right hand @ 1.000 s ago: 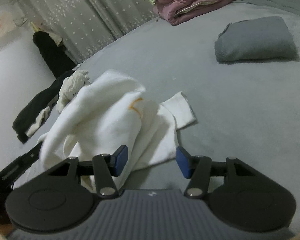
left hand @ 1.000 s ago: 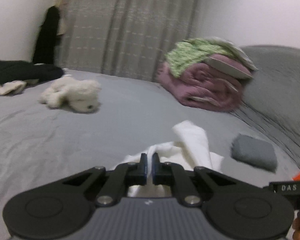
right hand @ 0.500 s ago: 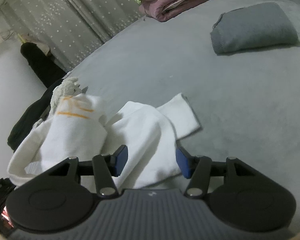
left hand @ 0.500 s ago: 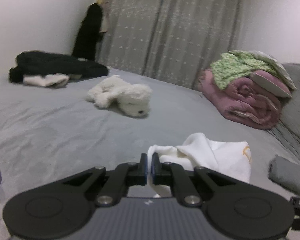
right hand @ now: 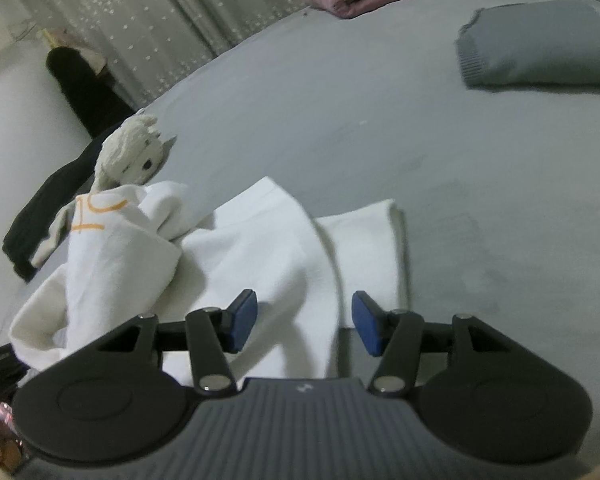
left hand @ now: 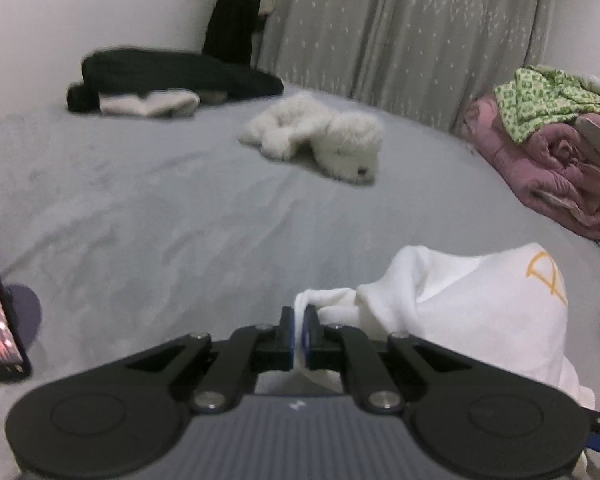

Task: Fold clothes

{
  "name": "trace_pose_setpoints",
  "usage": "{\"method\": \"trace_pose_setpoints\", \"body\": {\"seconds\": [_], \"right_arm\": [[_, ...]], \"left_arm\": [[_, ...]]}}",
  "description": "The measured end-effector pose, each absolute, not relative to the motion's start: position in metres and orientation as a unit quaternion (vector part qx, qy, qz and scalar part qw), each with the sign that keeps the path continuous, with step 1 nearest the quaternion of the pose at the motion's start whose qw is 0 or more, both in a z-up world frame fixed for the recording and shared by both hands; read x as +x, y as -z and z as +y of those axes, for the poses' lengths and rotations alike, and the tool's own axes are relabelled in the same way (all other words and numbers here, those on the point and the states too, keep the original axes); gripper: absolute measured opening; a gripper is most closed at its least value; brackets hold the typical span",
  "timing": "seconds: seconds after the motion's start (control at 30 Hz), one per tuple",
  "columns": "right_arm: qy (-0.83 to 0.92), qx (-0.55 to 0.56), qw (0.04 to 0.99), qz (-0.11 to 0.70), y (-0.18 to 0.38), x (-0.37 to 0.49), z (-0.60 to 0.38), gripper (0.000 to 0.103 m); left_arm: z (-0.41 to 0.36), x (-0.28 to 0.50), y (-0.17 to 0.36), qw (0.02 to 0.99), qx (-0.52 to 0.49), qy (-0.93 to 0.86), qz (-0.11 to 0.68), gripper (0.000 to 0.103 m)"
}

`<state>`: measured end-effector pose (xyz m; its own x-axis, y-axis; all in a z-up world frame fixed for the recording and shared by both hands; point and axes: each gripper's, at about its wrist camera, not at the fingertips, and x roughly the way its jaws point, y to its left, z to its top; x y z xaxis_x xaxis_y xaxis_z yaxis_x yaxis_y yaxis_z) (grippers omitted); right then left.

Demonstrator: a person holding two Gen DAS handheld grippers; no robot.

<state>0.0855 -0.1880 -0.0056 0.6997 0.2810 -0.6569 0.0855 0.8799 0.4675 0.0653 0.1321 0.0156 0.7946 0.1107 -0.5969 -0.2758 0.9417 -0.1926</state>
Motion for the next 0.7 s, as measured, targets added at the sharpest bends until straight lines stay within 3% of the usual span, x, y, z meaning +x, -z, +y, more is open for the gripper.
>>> {"method": "trace_pose_setpoints", "body": {"seconds": [0.13,0.27,0.33,0.7], "right_arm": [[-0.055,0.226,0.893,0.386,0.008,0.088,-0.181,0.05],[-0.071,0.222,0.889,0.395,0.007,0.088,-0.179,0.015],[-0.078,0.222,0.887,0.398,0.007,0.086,-0.18,0.013],[-0.133,0.234,0.88,0.391,-0.021,0.042,-0.194,0.009]], "left_arm": [[0.132,0.066,-0.013,0.934,-0.135,-0.09,0.319,0.008],[0.136,0.067,-0.012,0.933,-0.135,-0.084,0.324,0.019],[0.138,0.065,-0.014,0.934,-0.133,-0.085,0.319,0.035],[0.122,0.057,-0.021,0.939,-0.126,-0.013,0.321,0.051]]}}
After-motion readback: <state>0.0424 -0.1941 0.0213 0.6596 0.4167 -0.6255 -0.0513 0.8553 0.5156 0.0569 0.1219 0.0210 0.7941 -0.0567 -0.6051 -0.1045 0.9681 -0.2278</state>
